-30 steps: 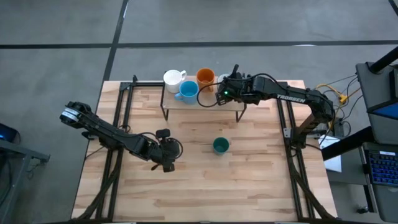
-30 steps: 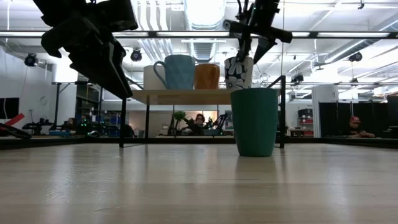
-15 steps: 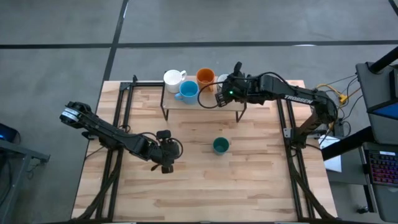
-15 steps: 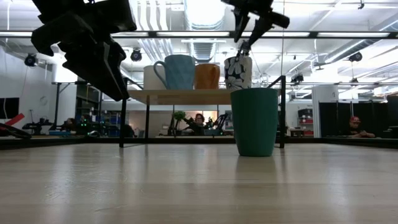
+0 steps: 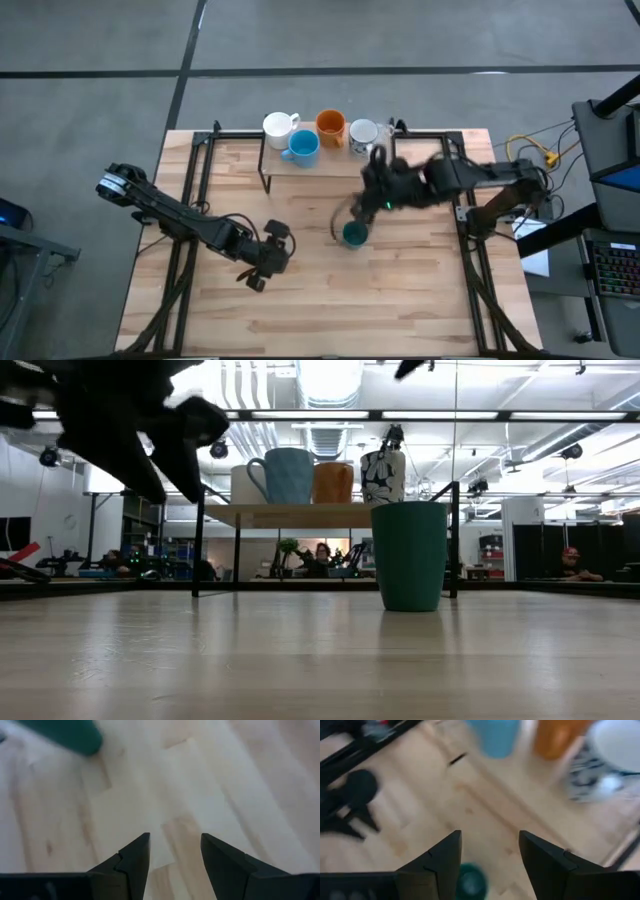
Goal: Stack small to large cups/mugs on shelf
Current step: Put the dark green cup on the shelf
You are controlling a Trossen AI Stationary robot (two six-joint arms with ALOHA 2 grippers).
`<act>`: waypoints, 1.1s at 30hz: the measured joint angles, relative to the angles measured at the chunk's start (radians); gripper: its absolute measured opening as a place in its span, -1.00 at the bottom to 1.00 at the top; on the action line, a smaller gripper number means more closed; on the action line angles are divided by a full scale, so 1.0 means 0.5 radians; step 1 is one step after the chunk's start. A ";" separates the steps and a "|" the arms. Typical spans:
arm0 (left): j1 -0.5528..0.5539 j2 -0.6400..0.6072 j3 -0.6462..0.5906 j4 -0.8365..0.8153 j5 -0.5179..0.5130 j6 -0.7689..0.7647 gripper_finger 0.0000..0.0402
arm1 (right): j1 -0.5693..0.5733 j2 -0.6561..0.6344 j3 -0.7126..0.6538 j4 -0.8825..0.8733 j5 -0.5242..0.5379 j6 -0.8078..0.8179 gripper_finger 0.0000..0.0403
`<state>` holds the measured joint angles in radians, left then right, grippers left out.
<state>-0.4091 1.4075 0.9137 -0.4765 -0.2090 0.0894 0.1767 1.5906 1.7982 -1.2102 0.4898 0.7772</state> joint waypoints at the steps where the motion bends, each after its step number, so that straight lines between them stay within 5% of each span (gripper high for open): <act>1: 0.000 0.000 0.024 -0.017 0.043 0.041 -0.19 | 0.078 0.000 0.007 0.000 0.000 -0.002 -0.05; 5: 0.002 0.000 0.196 -0.245 0.140 -0.026 -0.19 | 0.455 -0.001 0.013 0.021 0.031 -0.147 -0.05; 9: 0.001 0.036 0.398 -0.596 0.049 -0.063 -0.19 | 0.892 0.003 -0.064 0.011 0.379 -0.043 -0.05; 17: 0.004 0.266 0.845 -0.876 0.000 0.034 -0.19 | 1.528 0.002 -0.485 -0.024 0.592 0.710 -0.05; 23: 0.025 0.483 1.184 -0.986 -0.019 0.221 -0.19 | 1.751 0.003 -1.016 0.077 0.671 1.386 -0.05; 33: 0.176 0.832 1.407 -1.151 -0.210 0.318 -0.19 | 1.863 0.003 -1.766 1.070 1.165 1.218 -0.05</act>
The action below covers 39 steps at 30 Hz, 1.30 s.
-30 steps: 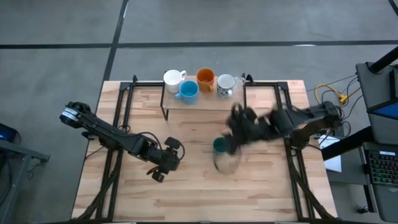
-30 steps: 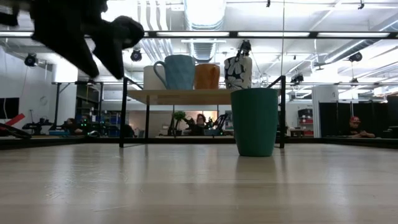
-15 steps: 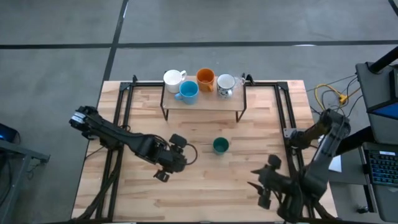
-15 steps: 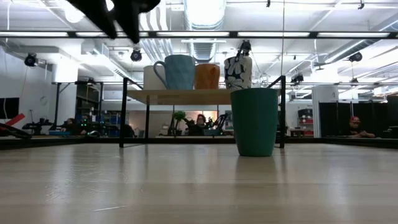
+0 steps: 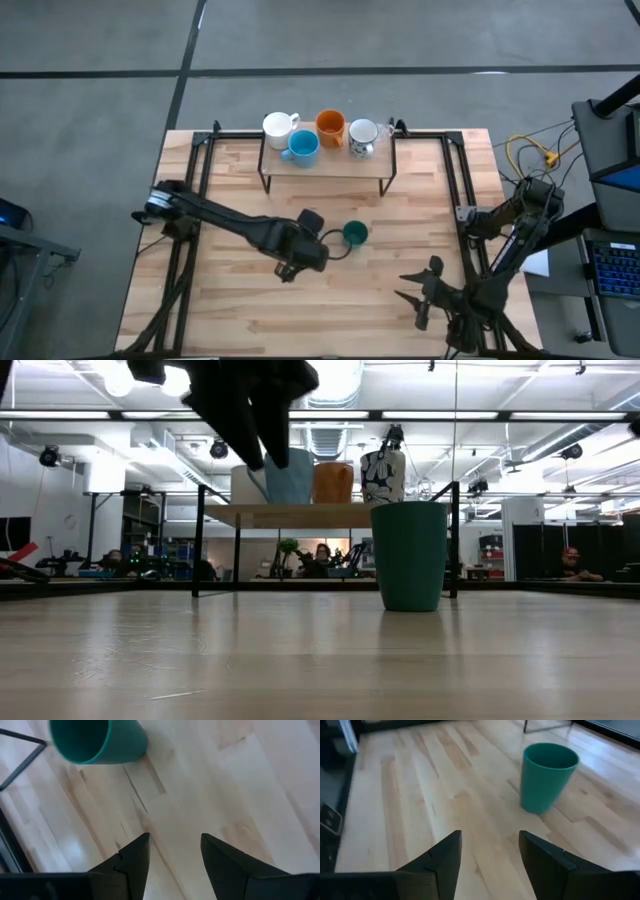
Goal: Stack small to large cups/mugs on shelf
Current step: Put the dark green cup on the shelf
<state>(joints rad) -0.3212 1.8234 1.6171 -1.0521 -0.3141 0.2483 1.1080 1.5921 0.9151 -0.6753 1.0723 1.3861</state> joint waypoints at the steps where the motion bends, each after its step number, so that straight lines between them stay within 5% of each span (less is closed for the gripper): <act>1: 0.007 0.031 0.013 0.001 0.000 0.021 -0.19 | 0.000 0.000 -0.076 0.187 0.055 -0.064 -0.05; 8: 0.010 0.173 0.159 0.000 -0.019 0.211 -0.19 | -0.001 0.109 -0.569 2.029 0.209 -1.268 -0.05; 12: 0.010 0.176 0.259 0.044 -0.037 0.332 -0.19 | 0.000 0.249 -0.698 2.537 0.199 -1.597 -0.05; 18: 0.017 0.176 0.320 0.226 0.116 0.618 -0.24 | -0.003 0.429 -0.723 2.584 0.198 -1.491 -0.05; 30: 0.211 0.176 0.356 0.433 0.259 0.733 -0.72 | -0.027 0.648 -0.509 2.590 0.194 -1.549 -0.05; 39: 0.259 0.182 0.326 0.319 0.403 0.789 -0.76 | -0.123 0.710 -0.450 2.584 0.093 -1.593 -0.05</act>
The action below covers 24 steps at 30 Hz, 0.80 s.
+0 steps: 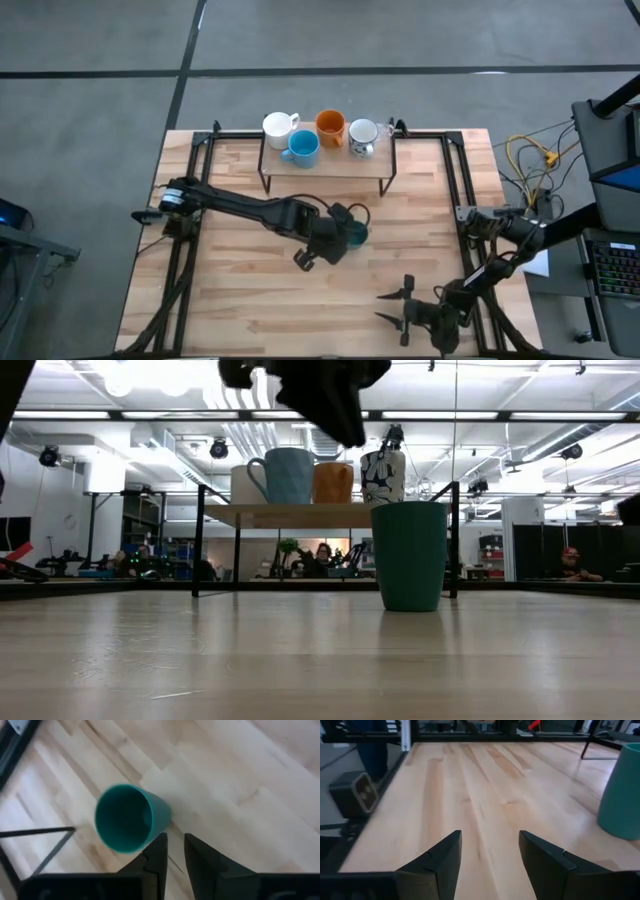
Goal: Stack small to large cups/mugs on shelf
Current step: Put the dark green cup on the shelf
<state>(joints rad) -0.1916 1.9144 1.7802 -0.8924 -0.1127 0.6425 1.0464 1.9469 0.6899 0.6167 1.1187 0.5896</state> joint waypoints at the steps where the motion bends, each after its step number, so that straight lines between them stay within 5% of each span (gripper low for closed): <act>1: 0.000 0.000 -0.018 -0.003 -0.021 0.004 -0.75 | -0.019 0.006 0.001 0.000 -0.001 0.000 -0.05; 6: -0.002 0.003 -0.058 -0.103 -0.137 0.020 -0.67 | -0.161 -0.017 0.000 -0.021 -0.048 -0.113 -0.05; 11: -0.012 0.003 -0.109 -0.139 -0.214 -0.009 -0.61 | -0.373 -0.259 0.044 -0.199 -0.554 -0.518 -0.05; 20: -0.050 0.000 -0.174 -0.748 -0.242 -0.471 -0.60 | -0.618 -0.936 0.670 -2.454 -0.821 -0.290 -0.05; 24: -0.111 -0.015 -0.225 -1.083 -0.408 -0.710 -0.60 | -0.709 -1.035 0.891 -2.863 -0.977 -0.355 -0.05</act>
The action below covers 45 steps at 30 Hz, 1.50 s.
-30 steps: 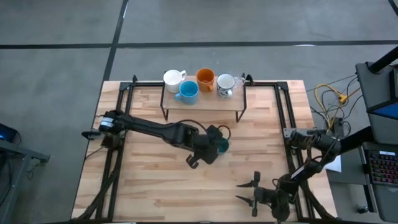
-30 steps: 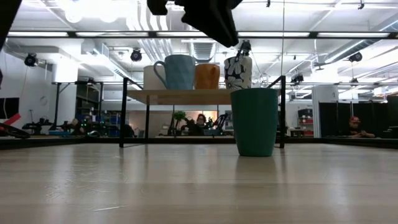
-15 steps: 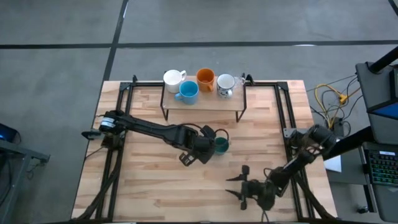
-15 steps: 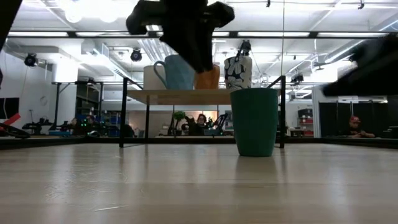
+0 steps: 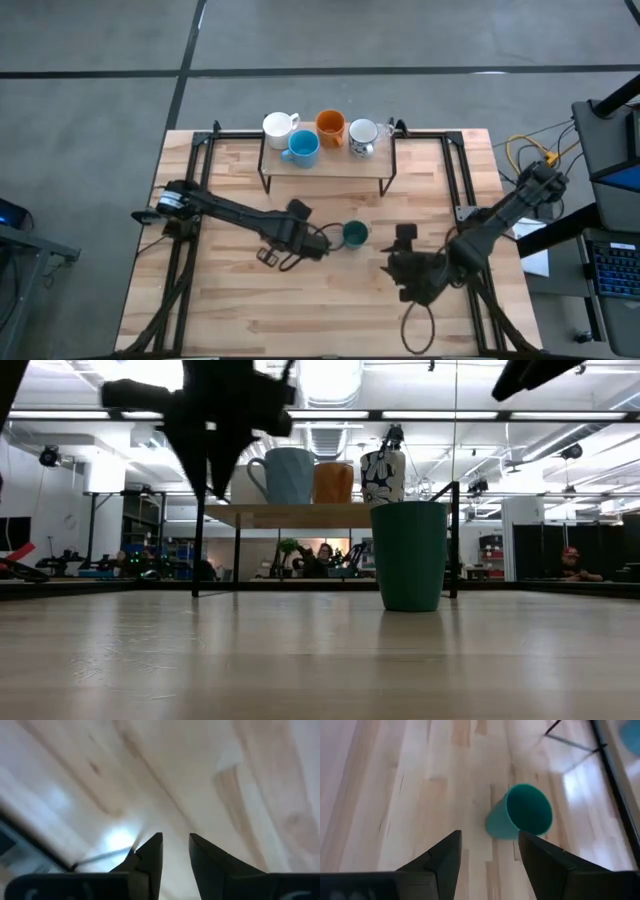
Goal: Stack small to large cups/mugs on shelf
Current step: Put the dark green cup on the shelf
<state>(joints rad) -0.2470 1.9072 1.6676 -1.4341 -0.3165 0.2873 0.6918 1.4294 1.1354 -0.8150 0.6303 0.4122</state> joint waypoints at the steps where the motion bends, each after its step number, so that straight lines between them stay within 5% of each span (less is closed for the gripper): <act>1: -0.018 -0.016 -0.022 -0.029 -0.047 -0.024 -0.60 | -0.035 -0.001 0.034 -0.034 -0.069 -0.054 -0.05; 9: -0.041 -0.343 -0.293 0.123 -0.136 -0.039 -0.60 | -0.437 0.053 0.162 -0.131 -0.537 -0.538 -0.05; 17: -0.023 -0.938 -0.784 0.543 -0.064 -0.196 -0.60 | -0.799 0.063 0.141 -0.227 -0.785 -0.774 -0.05; 23: -0.020 -1.274 -1.091 0.671 -0.057 -0.338 -0.60 | -0.867 0.142 0.130 -0.198 -0.887 -0.861 -0.05; 45: -0.017 -1.417 -1.336 0.707 -0.031 -0.390 -0.60 | -0.935 0.575 0.370 -0.125 -1.017 -1.064 -0.05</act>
<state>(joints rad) -0.2554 1.1988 0.9996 -1.0805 -0.3321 0.0924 0.2245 1.7168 1.3203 -0.8776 0.1220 -0.1197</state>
